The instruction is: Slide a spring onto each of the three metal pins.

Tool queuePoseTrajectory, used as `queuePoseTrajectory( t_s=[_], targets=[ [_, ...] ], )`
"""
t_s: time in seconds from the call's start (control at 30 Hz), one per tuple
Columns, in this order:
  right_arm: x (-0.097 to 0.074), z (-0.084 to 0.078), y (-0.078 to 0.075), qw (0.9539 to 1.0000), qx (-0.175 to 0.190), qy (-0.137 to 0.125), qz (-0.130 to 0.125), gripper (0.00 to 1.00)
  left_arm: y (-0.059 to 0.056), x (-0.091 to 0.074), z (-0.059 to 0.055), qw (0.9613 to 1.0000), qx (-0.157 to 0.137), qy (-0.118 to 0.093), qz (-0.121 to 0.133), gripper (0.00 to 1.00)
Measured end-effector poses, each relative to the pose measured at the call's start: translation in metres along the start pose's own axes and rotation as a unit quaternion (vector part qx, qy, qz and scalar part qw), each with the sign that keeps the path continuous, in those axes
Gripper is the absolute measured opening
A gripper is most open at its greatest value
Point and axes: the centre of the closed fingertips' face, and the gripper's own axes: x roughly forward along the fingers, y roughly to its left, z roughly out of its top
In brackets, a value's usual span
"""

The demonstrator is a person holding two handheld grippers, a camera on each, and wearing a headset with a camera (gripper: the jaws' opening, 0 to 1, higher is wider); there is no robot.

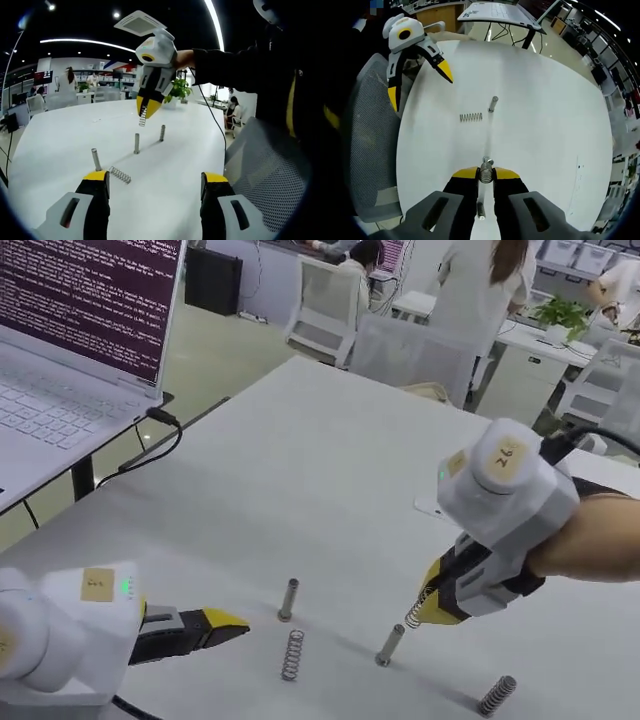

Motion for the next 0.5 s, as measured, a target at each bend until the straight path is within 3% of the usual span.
queuePoseTrajectory(
  t_s=[0.5],
  targets=[
    [0.017,-0.003,-0.008,0.9999,0.003,0.012,0.010,0.08,0.014,-0.005,-0.004,0.9997,0.001,0.002,0.026,0.70]
  ],
)
